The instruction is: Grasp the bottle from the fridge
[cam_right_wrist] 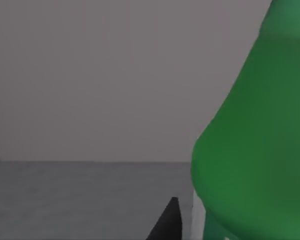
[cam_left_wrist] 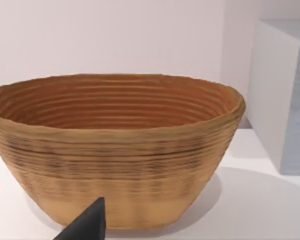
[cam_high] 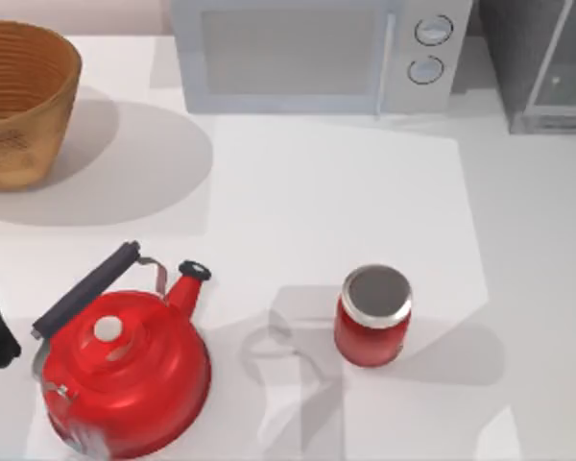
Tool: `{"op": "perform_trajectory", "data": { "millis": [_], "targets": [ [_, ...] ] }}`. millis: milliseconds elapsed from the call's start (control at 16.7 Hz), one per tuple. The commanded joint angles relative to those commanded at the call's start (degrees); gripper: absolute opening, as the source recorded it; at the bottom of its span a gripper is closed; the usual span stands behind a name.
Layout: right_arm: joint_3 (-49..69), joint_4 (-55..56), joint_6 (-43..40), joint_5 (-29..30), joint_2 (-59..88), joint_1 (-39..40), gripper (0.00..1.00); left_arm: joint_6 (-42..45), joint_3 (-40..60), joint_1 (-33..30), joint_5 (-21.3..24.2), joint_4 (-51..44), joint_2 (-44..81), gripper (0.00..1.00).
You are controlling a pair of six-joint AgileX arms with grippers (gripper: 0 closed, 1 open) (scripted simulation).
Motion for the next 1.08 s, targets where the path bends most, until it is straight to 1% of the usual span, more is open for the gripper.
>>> {"op": "perform_trajectory", "data": {
  "millis": [540, 900, 1080],
  "targets": [
    [0.01, -0.19, 0.01, -0.01, -0.22, -0.18, 0.00, 0.00, 0.00, 0.00, 0.00, 0.00, 0.00, 1.00],
    [1.61, -7.87, 0.08, -0.09, -6.10, -0.20, 0.00, 0.00, 0.00, 0.00, 0.00, 0.00, 0.00, 1.00],
    [1.87, -8.77, 0.15, -0.11, -6.93, -0.18, 0.00, 0.00, 0.00, 0.00, 0.00, 0.00, 0.00, 1.00]
  ]
}}
